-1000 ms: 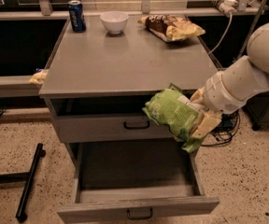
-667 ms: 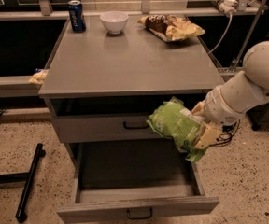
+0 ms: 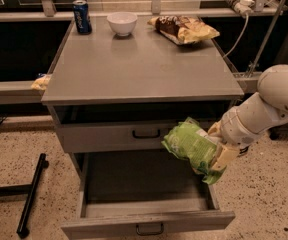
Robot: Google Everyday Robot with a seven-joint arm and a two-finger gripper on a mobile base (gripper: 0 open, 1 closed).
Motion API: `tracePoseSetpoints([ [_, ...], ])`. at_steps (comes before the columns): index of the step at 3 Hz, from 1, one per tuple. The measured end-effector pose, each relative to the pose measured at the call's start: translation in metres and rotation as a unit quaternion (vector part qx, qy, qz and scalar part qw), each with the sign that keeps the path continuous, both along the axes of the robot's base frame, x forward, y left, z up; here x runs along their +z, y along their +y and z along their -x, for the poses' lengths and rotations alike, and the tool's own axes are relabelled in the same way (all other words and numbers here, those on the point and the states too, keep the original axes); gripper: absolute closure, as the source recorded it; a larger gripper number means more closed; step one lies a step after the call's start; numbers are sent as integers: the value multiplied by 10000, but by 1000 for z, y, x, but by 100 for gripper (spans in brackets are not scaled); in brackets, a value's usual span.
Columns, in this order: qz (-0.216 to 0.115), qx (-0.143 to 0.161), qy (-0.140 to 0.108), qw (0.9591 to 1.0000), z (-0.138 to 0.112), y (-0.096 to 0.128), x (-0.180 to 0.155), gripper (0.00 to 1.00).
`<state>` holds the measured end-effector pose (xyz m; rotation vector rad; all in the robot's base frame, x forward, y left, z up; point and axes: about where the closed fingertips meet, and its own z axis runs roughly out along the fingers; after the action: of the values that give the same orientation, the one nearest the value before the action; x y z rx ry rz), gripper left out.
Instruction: Place green rice chip bag into middle drawer
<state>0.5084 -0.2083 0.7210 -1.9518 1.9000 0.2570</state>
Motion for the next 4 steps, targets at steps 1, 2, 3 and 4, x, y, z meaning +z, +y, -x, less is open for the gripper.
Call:
tracePoseSetpoints([
  [1,-31,16,-207,9998,-2,3,-16,100],
  [2,-115,98,-465,9988,-1,13,-49,100],
  [3,-189,127,-453,9987,-2,20,-88,100],
  [4,-228,138,-387,9989,-3,24,-119,100],
])
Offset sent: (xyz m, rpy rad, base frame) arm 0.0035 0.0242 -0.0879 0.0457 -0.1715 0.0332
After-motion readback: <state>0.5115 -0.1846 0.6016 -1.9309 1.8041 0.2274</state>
